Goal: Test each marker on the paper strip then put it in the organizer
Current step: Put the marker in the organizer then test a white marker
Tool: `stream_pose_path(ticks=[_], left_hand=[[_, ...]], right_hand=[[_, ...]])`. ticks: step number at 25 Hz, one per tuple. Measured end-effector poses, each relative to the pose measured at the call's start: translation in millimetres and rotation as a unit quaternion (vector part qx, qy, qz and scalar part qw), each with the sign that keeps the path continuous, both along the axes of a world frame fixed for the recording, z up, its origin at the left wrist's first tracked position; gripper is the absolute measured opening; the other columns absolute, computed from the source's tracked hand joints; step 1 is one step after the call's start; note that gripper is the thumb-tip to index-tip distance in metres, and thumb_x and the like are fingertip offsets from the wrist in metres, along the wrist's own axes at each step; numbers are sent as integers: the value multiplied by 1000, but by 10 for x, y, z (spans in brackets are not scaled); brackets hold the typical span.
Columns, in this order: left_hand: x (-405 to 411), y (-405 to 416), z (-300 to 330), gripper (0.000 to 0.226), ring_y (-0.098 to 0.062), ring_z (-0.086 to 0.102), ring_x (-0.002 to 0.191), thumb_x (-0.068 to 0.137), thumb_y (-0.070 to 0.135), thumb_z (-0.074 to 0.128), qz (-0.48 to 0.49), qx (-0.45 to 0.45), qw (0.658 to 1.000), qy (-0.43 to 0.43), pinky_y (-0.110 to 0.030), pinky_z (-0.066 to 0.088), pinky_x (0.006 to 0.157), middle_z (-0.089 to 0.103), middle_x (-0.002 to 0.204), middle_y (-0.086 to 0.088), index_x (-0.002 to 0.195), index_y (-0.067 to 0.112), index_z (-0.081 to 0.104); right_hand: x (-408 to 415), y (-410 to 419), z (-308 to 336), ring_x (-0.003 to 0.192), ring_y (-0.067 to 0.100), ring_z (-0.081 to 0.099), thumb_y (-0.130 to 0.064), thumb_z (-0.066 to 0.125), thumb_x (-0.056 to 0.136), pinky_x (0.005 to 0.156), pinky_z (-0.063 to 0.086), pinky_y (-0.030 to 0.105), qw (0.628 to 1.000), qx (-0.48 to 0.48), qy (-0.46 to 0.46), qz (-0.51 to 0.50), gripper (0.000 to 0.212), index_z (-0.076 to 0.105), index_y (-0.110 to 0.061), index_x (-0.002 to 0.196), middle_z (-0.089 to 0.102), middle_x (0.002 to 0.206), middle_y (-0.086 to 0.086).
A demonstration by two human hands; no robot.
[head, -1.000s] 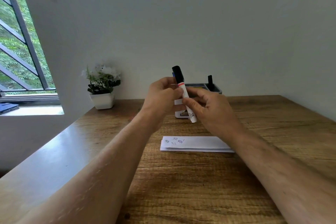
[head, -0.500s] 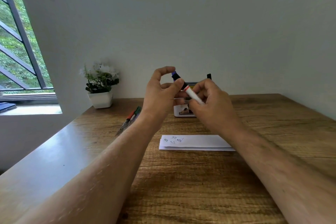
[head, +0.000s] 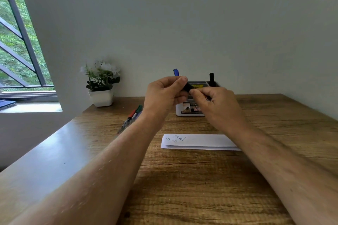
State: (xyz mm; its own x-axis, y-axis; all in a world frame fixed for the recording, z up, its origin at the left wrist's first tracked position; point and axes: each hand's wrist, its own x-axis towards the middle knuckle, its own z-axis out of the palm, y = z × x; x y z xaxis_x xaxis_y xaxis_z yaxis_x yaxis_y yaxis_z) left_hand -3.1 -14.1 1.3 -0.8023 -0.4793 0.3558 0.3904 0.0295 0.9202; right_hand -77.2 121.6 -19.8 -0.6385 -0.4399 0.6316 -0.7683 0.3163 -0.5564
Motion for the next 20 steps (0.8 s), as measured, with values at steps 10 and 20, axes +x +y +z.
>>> stream_pose_path(ticks=[10, 20], left_hand=[[-13, -28, 31, 20, -13, 72, 68, 88, 19, 70, 14, 25, 999, -19, -22, 59, 62, 77, 86, -10, 101, 5, 73], [58, -195, 150, 17, -16, 69, 76, 99, 12, 53, -3, 183, 982, 35, -23, 57, 66, 74, 88, -11, 100, 6, 68]], right_hand=[[59, 2, 89, 50, 9, 56, -61, 49, 92, 45, 38, 24, 997, 42, 47, -49, 48, 71, -22, 76, 60, 59, -8], [154, 0, 104, 50, -3, 57, -54, 48, 94, 44, 37, 9, 997, -74, 3, -4, 48, 61, -21, 62, 56, 53, -13]])
